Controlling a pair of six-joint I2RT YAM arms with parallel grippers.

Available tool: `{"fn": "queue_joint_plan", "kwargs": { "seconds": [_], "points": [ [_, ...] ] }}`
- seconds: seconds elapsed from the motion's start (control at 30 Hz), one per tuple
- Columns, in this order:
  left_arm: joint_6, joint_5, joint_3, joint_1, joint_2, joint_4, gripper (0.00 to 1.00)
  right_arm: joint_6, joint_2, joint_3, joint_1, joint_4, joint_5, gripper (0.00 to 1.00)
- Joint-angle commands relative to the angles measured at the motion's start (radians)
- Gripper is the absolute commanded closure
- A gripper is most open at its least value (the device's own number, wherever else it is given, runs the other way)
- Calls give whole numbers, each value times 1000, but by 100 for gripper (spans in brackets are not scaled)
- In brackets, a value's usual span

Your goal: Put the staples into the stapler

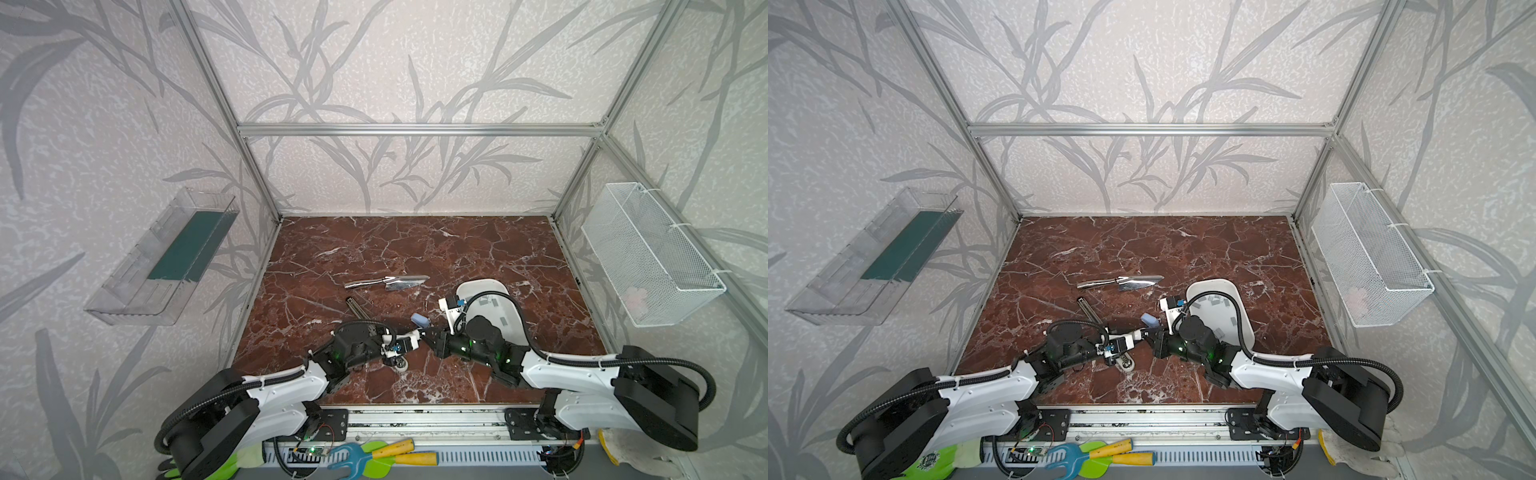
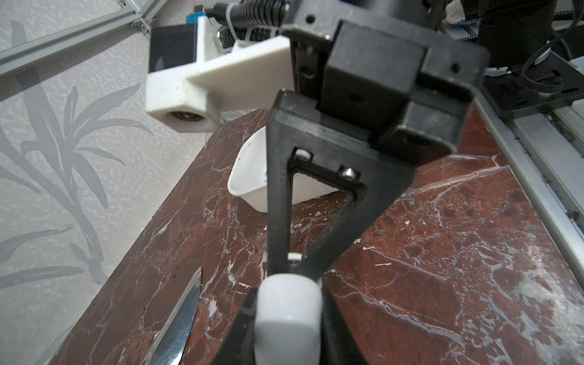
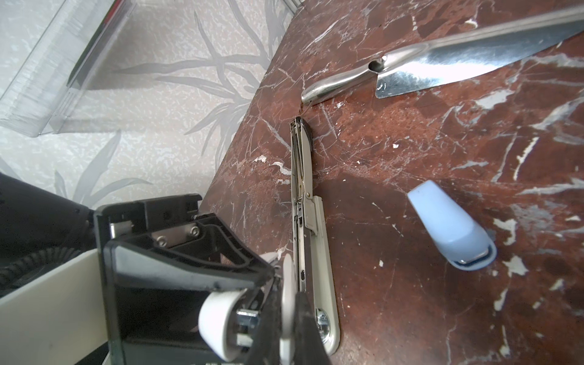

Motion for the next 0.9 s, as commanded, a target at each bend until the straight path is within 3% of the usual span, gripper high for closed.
{"fn": "queue_joint_plan", "kwargs": {
  "seconds": [0.0, 0.23, 0.4, 0.73, 0.87],
  "points": [
    [10, 35, -22, 0, -17, 75, 100, 25, -50, -37, -6, -5, 88, 100],
    [-36, 57, -65, 76, -15, 166, 100, 27, -175, -111, -23, -129, 233, 100],
    [-75, 92, -56, 130, 23, 194, 100, 14, -258, -136, -40, -190, 251, 100],
    [-105, -153, 33, 138, 295, 295, 100, 22, -344, -155, -45, -186, 215, 100],
    [-118, -195, 34, 139, 422, 458, 88, 25, -357, -164, -45, -183, 220, 100]
  ]
}}
